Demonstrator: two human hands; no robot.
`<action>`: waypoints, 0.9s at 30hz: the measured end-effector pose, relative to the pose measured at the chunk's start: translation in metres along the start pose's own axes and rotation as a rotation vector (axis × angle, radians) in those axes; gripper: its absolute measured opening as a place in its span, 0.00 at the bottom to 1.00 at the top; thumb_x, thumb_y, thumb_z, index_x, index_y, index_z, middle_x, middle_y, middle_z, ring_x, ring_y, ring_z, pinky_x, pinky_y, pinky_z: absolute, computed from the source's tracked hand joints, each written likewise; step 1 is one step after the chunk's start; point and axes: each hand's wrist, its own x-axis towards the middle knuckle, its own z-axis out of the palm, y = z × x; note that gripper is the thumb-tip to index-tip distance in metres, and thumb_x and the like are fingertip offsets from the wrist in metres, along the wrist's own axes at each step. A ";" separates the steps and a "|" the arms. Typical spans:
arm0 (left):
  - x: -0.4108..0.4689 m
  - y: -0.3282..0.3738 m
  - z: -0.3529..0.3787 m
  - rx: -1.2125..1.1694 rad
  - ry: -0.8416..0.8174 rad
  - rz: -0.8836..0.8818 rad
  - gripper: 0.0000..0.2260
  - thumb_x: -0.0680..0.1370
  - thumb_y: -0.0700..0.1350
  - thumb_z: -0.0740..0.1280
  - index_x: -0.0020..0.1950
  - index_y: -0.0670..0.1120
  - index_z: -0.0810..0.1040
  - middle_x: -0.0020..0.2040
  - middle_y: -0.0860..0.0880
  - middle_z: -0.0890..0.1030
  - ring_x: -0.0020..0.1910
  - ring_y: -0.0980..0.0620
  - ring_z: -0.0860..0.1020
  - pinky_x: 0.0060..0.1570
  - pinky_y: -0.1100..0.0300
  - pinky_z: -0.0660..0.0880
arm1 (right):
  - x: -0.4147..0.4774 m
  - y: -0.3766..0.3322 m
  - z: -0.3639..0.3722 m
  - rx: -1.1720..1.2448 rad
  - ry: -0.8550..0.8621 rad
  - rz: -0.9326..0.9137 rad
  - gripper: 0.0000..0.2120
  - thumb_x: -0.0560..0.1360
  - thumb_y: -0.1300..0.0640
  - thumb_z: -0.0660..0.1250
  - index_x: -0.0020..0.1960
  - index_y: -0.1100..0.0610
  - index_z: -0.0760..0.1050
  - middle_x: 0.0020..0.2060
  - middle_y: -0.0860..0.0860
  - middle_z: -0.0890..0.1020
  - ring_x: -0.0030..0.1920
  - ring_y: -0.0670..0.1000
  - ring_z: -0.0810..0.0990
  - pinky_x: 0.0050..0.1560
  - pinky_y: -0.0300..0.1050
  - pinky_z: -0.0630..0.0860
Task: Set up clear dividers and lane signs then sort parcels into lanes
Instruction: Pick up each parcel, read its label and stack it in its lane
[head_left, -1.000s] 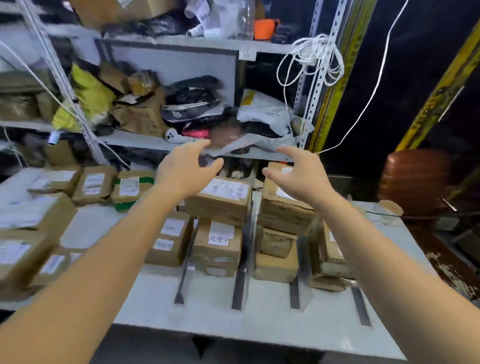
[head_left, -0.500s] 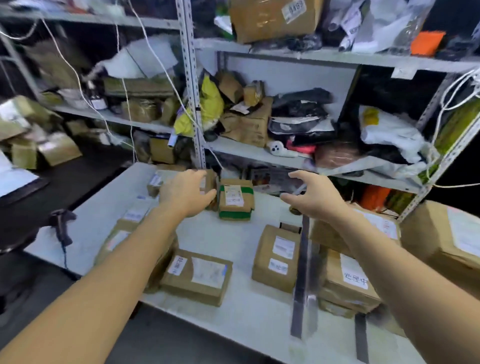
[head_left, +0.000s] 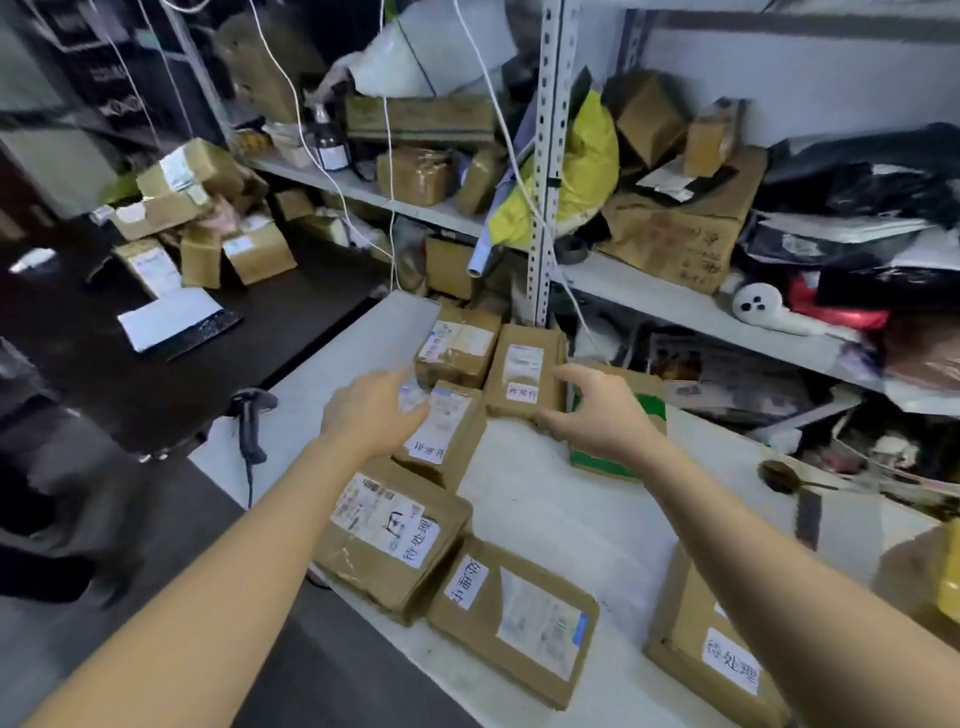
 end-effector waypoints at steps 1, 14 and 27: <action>0.010 -0.005 0.007 -0.029 -0.012 0.001 0.27 0.81 0.61 0.62 0.77 0.50 0.69 0.73 0.46 0.73 0.70 0.43 0.72 0.62 0.48 0.72 | 0.012 0.000 0.011 0.020 -0.022 0.000 0.30 0.73 0.44 0.74 0.73 0.50 0.73 0.69 0.49 0.78 0.68 0.53 0.76 0.62 0.47 0.75; 0.112 -0.052 0.100 -0.279 -0.257 0.073 0.23 0.77 0.49 0.73 0.70 0.43 0.76 0.67 0.44 0.79 0.63 0.44 0.78 0.60 0.52 0.75 | 0.082 -0.020 0.138 0.161 -0.183 0.230 0.32 0.76 0.47 0.72 0.77 0.52 0.68 0.70 0.51 0.77 0.62 0.53 0.81 0.58 0.47 0.77; 0.135 -0.055 0.129 -0.433 -0.290 0.143 0.17 0.64 0.47 0.81 0.48 0.56 0.80 0.49 0.50 0.79 0.46 0.49 0.79 0.40 0.54 0.77 | 0.084 -0.035 0.200 0.322 -0.085 0.502 0.31 0.71 0.56 0.76 0.72 0.50 0.74 0.66 0.46 0.81 0.65 0.48 0.79 0.63 0.47 0.79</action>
